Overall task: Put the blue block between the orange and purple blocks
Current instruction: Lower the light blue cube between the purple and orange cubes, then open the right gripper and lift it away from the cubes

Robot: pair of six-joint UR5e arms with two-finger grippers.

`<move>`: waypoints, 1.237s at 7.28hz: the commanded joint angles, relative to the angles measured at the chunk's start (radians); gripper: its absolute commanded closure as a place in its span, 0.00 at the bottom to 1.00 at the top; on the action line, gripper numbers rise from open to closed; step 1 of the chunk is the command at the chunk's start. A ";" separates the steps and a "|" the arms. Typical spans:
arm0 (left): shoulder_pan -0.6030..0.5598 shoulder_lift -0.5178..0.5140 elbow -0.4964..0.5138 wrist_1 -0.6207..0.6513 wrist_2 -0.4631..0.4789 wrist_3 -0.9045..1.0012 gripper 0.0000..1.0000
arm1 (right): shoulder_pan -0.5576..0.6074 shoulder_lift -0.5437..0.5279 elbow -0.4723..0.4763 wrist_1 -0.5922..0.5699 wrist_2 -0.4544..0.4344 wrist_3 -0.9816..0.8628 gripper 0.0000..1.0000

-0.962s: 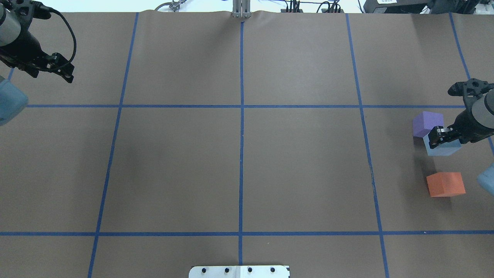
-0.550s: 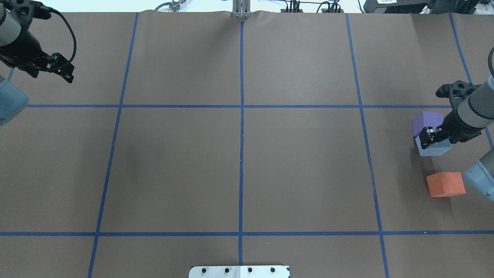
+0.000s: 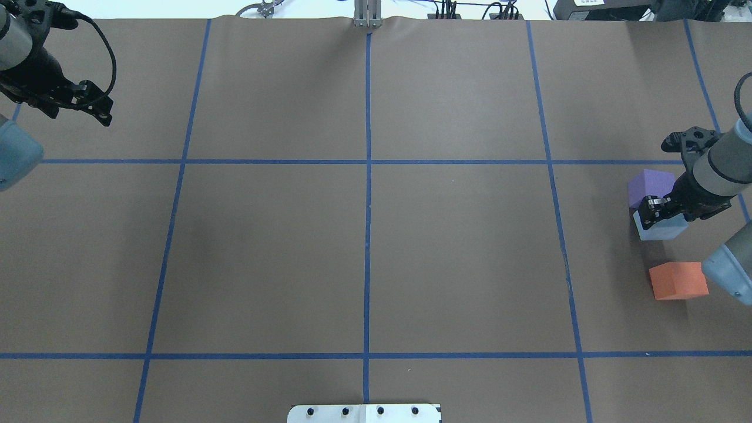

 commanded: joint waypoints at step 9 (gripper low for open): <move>-0.027 0.055 -0.053 0.000 -0.006 0.116 0.00 | 0.286 -0.141 0.209 -0.024 0.039 -0.347 0.00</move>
